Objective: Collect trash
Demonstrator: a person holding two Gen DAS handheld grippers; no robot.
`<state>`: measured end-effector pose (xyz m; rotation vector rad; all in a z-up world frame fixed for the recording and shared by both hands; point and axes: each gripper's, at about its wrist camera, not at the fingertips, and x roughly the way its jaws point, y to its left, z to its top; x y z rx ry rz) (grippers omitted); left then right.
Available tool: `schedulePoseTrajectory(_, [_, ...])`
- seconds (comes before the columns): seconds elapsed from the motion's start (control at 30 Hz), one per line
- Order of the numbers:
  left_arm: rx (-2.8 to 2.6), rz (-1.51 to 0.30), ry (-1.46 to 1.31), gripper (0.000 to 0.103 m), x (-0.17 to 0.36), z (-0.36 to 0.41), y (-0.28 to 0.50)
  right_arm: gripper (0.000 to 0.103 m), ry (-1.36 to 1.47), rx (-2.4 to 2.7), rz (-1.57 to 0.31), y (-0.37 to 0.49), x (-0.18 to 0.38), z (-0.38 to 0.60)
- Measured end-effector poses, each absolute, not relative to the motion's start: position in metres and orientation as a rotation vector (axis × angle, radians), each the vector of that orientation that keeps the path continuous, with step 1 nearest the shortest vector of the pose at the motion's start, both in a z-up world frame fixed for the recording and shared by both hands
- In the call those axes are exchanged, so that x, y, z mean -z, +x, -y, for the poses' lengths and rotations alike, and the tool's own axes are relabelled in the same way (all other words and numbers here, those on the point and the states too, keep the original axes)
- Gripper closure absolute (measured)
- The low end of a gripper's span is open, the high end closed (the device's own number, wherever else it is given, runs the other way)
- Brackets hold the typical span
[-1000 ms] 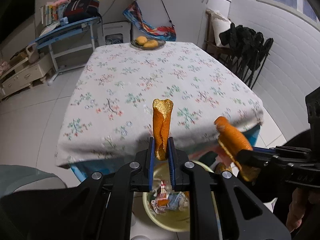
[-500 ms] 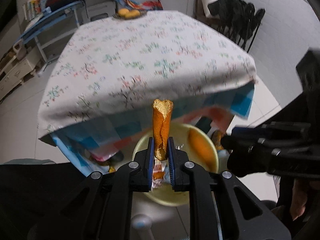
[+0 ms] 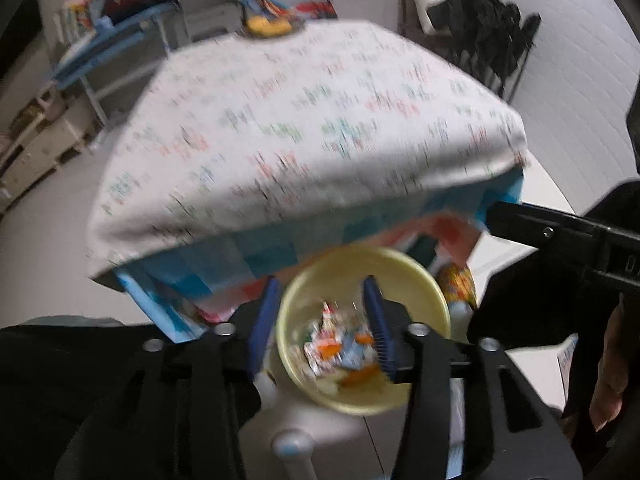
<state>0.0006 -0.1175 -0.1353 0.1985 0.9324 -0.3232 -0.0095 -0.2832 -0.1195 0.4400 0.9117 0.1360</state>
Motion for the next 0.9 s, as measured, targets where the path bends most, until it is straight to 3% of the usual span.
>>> schedulePoseTrajectory(0.1, [0.240,-0.809,0.202,0.032,0.118,0.115,-0.003,0.035,0.377,-0.078,-0.818,-0.014,0.104,0.281])
schedulePoseTrajectory(0.23, [0.156,-0.639,0.168,0.018,0.090,0.109,-0.012,0.026,0.265,-0.001,-0.667,-0.022,0.080,0.273])
schedulePoseTrajectory(0.5, [0.093,-0.476,0.076,0.011,0.049,0.093,-0.023,0.012,0.130,0.055,-0.427,-0.043,0.043,0.255])
schedulePoseTrajectory(0.9, [0.049,-0.452,0.045,0.009,0.039,0.084,-0.023,0.011,0.101,0.094,-0.387,-0.043,0.040,0.259])
